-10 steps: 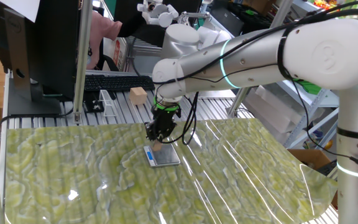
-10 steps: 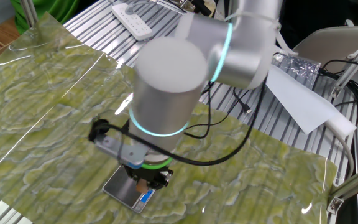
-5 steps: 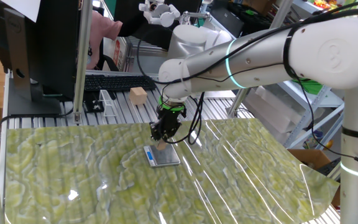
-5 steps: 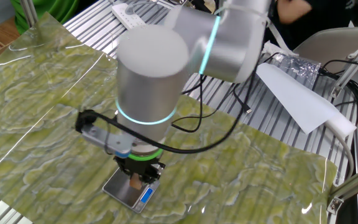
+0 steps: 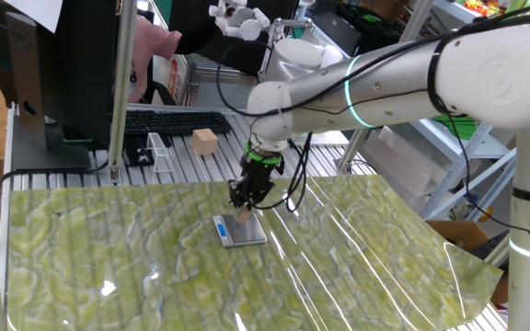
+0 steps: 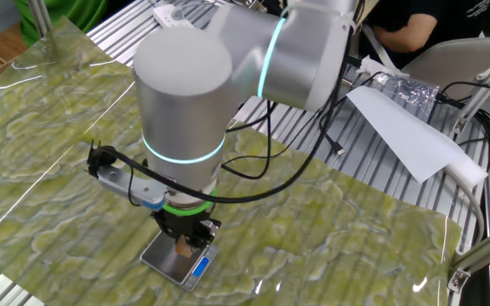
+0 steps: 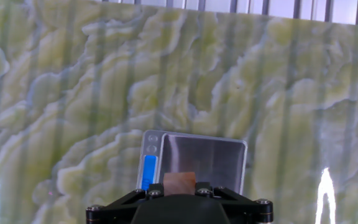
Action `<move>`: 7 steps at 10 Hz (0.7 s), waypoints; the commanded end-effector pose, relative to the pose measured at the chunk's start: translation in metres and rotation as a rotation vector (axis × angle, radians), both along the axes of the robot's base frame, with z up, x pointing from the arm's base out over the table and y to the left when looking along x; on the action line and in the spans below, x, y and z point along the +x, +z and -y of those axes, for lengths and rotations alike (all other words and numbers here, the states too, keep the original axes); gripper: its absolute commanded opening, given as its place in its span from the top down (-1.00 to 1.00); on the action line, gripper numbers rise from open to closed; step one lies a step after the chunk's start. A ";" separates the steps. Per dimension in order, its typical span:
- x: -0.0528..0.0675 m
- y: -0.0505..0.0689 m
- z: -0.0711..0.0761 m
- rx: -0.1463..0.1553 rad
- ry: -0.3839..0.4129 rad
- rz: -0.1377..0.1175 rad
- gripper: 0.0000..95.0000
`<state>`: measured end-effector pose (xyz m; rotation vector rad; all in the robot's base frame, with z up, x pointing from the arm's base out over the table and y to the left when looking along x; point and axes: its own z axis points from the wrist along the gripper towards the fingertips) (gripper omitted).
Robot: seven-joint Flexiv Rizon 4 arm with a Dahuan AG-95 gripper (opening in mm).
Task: Place the block on the scale
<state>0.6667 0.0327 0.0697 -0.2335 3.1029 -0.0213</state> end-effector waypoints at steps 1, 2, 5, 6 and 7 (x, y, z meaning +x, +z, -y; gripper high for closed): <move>0.000 -0.003 0.004 0.003 0.008 -0.004 1.00; 0.000 -0.003 0.004 0.000 0.011 -0.004 1.00; 0.004 -0.007 0.001 -0.001 0.010 -0.005 1.00; 0.005 -0.008 0.000 -0.001 0.009 -0.004 1.00; 0.006 -0.009 -0.001 -0.001 0.007 -0.003 1.00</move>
